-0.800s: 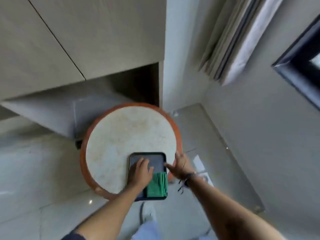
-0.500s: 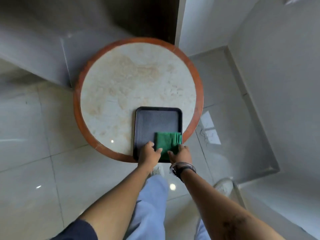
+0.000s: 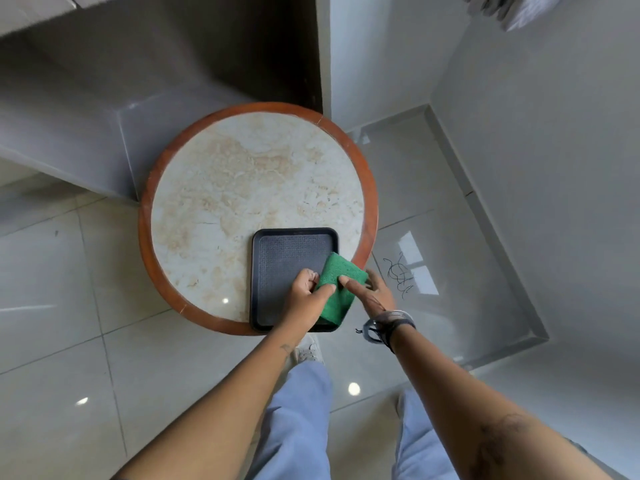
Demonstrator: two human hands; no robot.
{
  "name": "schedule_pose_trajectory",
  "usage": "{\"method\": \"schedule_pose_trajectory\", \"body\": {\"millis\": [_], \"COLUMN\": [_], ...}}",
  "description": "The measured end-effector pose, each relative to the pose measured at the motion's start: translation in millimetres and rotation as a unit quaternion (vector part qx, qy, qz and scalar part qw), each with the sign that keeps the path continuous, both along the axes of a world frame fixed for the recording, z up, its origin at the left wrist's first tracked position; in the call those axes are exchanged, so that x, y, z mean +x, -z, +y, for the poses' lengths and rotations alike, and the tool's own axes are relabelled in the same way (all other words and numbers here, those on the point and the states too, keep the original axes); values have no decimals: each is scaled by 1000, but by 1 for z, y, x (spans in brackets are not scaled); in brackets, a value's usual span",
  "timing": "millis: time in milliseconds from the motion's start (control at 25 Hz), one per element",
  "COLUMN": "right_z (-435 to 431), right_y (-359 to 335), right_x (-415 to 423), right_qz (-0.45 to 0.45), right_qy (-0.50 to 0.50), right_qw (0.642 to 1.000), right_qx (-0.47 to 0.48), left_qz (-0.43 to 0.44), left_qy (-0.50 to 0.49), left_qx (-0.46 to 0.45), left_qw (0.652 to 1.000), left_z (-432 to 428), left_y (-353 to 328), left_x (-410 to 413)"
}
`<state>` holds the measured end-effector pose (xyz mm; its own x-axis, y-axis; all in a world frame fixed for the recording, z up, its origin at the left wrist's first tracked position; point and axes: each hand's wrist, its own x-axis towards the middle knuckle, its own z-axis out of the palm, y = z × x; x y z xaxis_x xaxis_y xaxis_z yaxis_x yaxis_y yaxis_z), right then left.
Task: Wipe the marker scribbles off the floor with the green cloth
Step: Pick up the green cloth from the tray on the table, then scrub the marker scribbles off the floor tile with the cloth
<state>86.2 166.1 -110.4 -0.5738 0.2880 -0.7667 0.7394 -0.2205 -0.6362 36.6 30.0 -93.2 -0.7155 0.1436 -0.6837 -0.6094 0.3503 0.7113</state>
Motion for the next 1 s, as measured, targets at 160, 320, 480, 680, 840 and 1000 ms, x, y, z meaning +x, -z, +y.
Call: {"method": "schedule_pose_trajectory", "body": {"millis": [160, 320, 480, 680, 840, 1000], "right_z": [72, 153, 202, 254, 310, 320], "right_y": [0, 30, 90, 208, 327, 438], "right_x": [28, 61, 94, 97, 51, -7], "right_qz": [14, 45, 4, -89, -119, -41], "right_qy": [49, 102, 91, 142, -128, -354], "right_qw": [969, 970, 981, 984, 942, 782], "right_qx": [-240, -214, -172, -55, 286, 511], "left_qz": [-79, -133, -169, -164, 68, 64], "left_qy": [-31, -40, 58, 228, 468, 548], "left_qx": [153, 152, 61, -47, -286, -412], "left_qw": [985, 978, 982, 959, 834, 725], "left_z": [61, 132, 185, 218, 224, 236], "left_y": [-24, 6, 67, 191, 324, 448], "left_x": [15, 37, 58, 54, 9, -18]}}
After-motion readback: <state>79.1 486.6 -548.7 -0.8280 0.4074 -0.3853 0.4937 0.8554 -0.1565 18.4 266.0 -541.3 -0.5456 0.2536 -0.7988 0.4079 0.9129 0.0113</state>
